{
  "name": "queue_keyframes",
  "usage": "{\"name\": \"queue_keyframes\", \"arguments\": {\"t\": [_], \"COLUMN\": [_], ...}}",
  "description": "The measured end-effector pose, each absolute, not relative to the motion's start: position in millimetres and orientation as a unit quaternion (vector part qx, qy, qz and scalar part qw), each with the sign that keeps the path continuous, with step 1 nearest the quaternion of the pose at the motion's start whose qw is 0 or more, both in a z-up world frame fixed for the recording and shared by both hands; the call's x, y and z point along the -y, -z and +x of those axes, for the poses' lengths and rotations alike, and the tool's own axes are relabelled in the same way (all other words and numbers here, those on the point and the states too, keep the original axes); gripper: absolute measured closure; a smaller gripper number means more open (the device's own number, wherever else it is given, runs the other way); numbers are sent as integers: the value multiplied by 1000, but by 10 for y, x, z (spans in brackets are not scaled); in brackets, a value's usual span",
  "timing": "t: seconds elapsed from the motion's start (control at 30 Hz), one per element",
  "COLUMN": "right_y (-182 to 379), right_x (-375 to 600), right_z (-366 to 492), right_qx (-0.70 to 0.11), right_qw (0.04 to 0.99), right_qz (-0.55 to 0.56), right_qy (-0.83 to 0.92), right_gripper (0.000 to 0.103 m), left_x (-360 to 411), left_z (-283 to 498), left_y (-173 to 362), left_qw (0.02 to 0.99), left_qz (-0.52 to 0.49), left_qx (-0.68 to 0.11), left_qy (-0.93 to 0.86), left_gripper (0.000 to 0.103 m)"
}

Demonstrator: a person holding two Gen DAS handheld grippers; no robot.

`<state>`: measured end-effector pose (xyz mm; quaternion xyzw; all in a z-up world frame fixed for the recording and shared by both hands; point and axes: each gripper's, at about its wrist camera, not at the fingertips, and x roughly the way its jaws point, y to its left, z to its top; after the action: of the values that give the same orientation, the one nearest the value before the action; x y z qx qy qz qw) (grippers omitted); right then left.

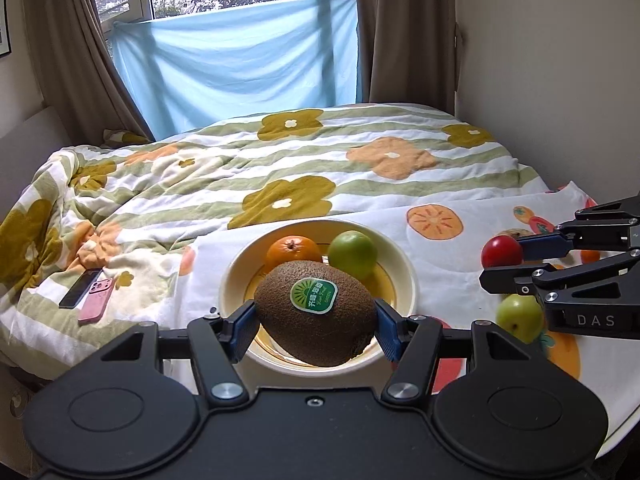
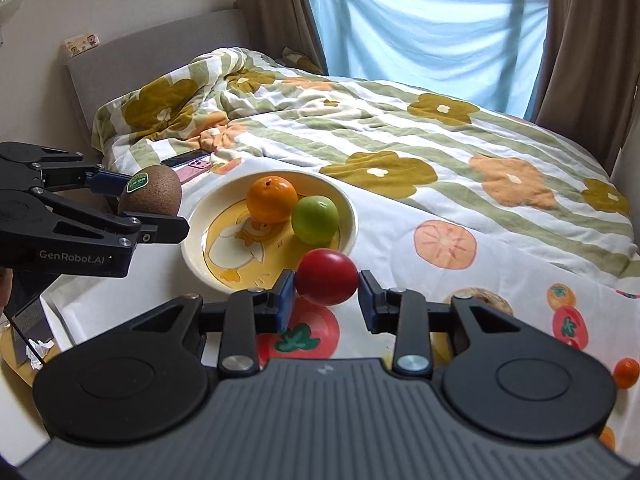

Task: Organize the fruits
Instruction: 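Carry the kiwi and red tomato over the duck bowl with both tools, then release the kiwi in the bowl with the left tool while the right tool releases the tomato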

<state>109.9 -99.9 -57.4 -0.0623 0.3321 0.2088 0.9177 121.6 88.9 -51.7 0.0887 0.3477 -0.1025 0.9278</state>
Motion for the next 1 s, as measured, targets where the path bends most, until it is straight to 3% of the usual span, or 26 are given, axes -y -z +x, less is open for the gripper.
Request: {"name": "queue_keyframes", "arguments": {"t": [0.43, 1.0], "right_y": [851, 1029], "right_x": [403, 279], "right_z": [1713, 1930], "right_qx": [-369, -392], "right_qw": [911, 908], "right_qz": [-55, -46], "right_qy": [-176, -142], "right_gripper": [54, 54], "left_x": [-1247, -1138], "left_z": [1988, 2186], "left_y": [983, 1377], "left_qw": [908, 880], "left_qz": [138, 202], "left_qx": [-366, -387], "left_qy": [152, 185], "left_gripper": [38, 38]}}
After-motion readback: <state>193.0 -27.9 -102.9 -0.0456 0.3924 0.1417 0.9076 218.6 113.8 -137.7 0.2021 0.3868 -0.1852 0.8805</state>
